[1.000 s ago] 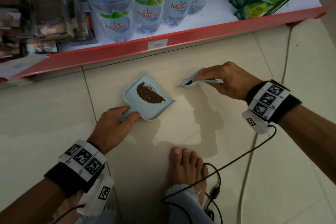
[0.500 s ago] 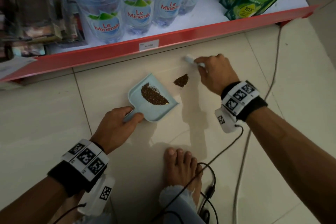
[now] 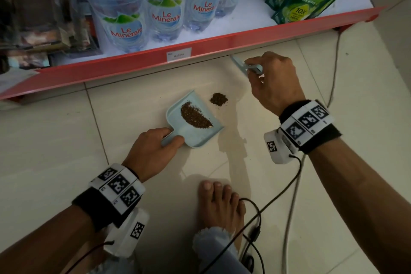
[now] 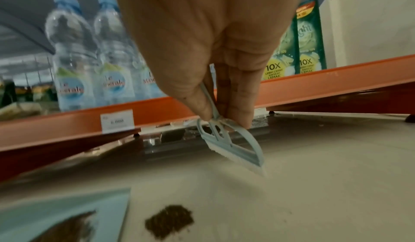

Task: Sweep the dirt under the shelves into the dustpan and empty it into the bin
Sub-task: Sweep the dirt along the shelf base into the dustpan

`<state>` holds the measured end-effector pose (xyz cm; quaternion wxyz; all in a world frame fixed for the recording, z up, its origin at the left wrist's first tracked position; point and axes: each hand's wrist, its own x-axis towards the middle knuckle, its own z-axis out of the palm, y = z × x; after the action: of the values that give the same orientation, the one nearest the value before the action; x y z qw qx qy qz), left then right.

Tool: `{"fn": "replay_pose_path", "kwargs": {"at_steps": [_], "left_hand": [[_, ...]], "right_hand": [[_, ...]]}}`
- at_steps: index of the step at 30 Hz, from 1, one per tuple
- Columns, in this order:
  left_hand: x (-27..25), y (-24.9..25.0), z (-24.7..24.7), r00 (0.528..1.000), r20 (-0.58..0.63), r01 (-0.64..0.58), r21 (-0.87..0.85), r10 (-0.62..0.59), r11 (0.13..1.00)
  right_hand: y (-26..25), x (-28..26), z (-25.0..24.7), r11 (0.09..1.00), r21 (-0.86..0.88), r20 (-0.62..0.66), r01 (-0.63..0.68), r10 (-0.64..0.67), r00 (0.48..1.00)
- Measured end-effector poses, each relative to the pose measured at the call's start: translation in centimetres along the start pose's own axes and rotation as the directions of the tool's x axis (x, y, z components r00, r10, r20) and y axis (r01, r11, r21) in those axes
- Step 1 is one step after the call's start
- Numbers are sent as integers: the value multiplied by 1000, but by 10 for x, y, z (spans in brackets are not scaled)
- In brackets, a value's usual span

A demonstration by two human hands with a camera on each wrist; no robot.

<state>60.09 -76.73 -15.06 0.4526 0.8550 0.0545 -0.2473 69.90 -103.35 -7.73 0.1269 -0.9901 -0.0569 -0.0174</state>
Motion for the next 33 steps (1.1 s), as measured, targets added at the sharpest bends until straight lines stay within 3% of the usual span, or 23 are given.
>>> {"fn": "replay_pose_path", "kwargs": {"at_steps": [4, 11, 15, 19, 22, 25, 30, 33], "left_hand": [[4, 4, 5, 1000, -3, 8, 31, -8, 999], [12, 12, 14, 998, 28, 54, 25, -55, 998], [16, 19, 17, 998, 40, 54, 31, -56, 998], [14, 22, 17, 996, 49, 67, 52, -70, 996], [13, 24, 17, 996, 55, 71, 53, -73, 996], [12, 25, 17, 996, 54, 75, 51, -77, 996], [9, 25, 16, 995, 59, 79, 50, -82, 996], [8, 27, 16, 995, 65, 77, 36, -79, 996]], "right_hand": [[-4, -5, 16, 997, -73, 76, 24, -19, 997], [-20, -36, 31, 992, 6, 127, 127, -127, 984], [-23, -48, 31, 988, 117, 88, 96, -107, 990], [-25, -57, 26, 935, 349, -15, 61, -59, 998], [-25, -57, 22, 945, 304, -150, 120, -77, 986], [-21, -51, 21, 952, 291, -201, 91, -32, 979], [-22, -51, 30, 989, 131, -83, 66, -55, 995], [-29, -59, 35, 959, 271, -12, 84, -84, 996]]}}
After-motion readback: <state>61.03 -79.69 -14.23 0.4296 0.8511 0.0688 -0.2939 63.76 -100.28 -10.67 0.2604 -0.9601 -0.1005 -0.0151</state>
